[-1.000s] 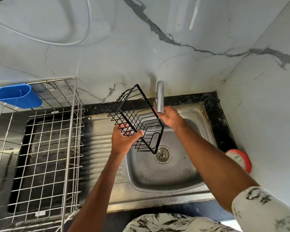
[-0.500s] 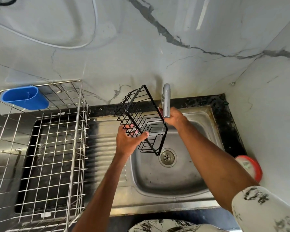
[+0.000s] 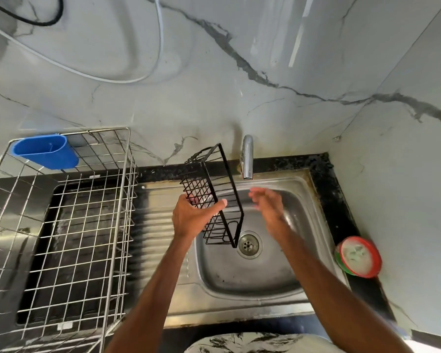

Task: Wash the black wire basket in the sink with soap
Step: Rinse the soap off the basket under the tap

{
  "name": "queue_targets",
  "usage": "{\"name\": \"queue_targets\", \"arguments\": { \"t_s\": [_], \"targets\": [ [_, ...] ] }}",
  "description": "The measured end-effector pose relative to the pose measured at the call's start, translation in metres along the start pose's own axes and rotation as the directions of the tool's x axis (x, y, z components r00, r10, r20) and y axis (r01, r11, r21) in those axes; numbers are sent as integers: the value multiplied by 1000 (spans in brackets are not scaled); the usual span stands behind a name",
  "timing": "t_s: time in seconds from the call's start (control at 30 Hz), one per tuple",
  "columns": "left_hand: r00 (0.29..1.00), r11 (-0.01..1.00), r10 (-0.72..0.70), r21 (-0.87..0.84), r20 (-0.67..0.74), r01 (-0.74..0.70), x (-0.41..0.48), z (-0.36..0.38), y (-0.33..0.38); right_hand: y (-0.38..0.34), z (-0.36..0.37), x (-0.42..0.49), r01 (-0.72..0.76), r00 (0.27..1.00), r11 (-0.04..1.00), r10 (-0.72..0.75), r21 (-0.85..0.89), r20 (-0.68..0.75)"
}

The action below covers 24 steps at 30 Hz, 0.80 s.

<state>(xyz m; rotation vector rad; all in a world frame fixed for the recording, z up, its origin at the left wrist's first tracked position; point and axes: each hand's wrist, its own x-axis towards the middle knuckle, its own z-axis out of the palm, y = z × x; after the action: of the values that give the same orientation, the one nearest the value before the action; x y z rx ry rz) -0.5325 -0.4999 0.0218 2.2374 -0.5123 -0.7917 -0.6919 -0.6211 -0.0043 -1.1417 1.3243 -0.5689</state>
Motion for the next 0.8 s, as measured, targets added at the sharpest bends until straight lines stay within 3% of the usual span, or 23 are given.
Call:
{"name": "queue_targets", "arguments": {
  "t_s": [0.1, 0.17, 0.23, 0.37, 0.53, 0.7, 0.8],
  "targets": [
    [1000, 998, 1, 62, -18, 0, -17, -3, 3, -2, -4, -71, 173, 924, 982, -133, -81, 358],
    [999, 996, 34, 80, -10, -33, -31, -3, 5, -4, 2, -99, 304, 877, 930, -189, -206, 442],
    [998, 998, 53, 34, 13, -54, -42, -2, 9, 3, 12, -105, 395, 903, 818, -260, -418, 343],
    [991, 994, 78, -83, 108, -70, -64, -6, 22, 13, 22, -121, 305, 952, 735, -262, -606, 160],
    [957, 988, 144, 16, 253, -153, -96, -14, 44, 16, 23, -124, 248, 949, 753, -315, -609, -4],
    [886, 923, 318, 105, 337, -371, -120, -43, 50, 6, 11, -139, 361, 897, 778, -440, -514, -36],
    [843, 895, 421, -2, 335, -446, -127, -64, 42, -2, 5, -145, 428, 866, 740, -500, -519, 1]
  ]
}}
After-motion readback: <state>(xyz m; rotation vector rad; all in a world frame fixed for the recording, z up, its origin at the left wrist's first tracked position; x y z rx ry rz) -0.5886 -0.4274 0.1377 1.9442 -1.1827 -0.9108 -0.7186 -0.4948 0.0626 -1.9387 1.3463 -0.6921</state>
